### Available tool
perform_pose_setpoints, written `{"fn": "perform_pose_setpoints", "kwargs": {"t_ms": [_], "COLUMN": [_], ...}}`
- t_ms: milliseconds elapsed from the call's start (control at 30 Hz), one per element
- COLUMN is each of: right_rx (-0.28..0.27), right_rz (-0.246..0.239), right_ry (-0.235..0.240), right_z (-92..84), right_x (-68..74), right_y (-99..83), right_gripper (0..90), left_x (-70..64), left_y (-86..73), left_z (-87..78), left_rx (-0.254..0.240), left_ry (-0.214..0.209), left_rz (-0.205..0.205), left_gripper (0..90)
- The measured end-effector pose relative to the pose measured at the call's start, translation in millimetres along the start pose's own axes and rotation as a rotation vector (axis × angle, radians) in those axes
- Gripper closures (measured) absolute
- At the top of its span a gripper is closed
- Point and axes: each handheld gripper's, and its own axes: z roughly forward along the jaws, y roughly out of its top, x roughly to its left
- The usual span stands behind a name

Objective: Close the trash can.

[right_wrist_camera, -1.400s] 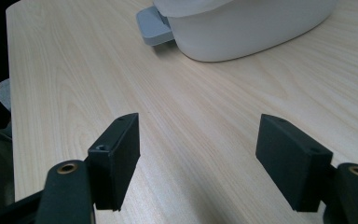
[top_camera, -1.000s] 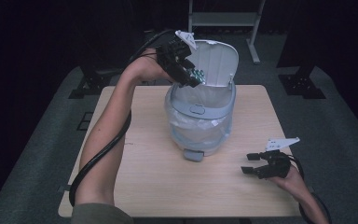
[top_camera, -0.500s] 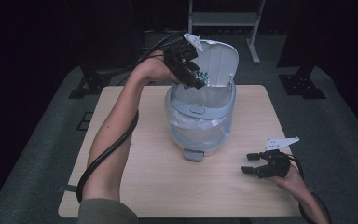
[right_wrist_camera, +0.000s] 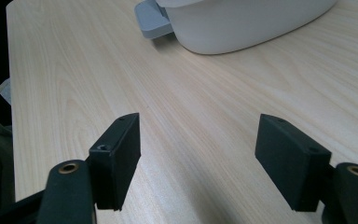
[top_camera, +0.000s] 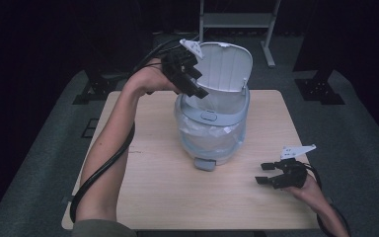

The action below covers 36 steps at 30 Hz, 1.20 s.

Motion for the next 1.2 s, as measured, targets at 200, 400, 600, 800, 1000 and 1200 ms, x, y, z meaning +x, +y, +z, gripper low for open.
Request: {"fn": "perform_pose_setpoints", "kwargs": {"t_ms": [200,400,600,800,1000,1200], "right_rx": [0.011,0.018,0.031,0.043,0.049,0.059], "right_rz": [0.004,0.007,0.009,0.010,0.007,-0.005], "right_ry": [-0.018,-0.045,-0.065,-0.075,-0.088,-0.099], "right_z": [-5.9,-14.1,-21.5,-25.9,-27.9,-29.7], "right_x": [-1.7,-3.8,-6.2,-11.6,-17.3,-21.9], "right_y": [3.7,9.0,19.9,33.5,47.0,62.7], "right_gripper": [29.9,29.9,29.9,31.2,31.2,31.2], "left_x": [-4.9,-10.2,-15.5,-20.2,-25.3,-32.4], "left_y": [-25.5,-47.6,-66.1,-86.4,-111.8,-134.5], "left_z": [-16.5,-31.0,-42.5,-47.2,-49.7,-53.1], "left_rx": [-0.017,-0.003,-0.019,-0.031,-0.048,-0.058], "left_ry": [0.010,0.023,0.032,0.045,0.059,0.071], "left_rz": [-0.037,-0.063,-0.082,-0.098,-0.137,-0.165], "left_gripper": [24.2,22.2,20.3,19.5,18.3,18.3]}}
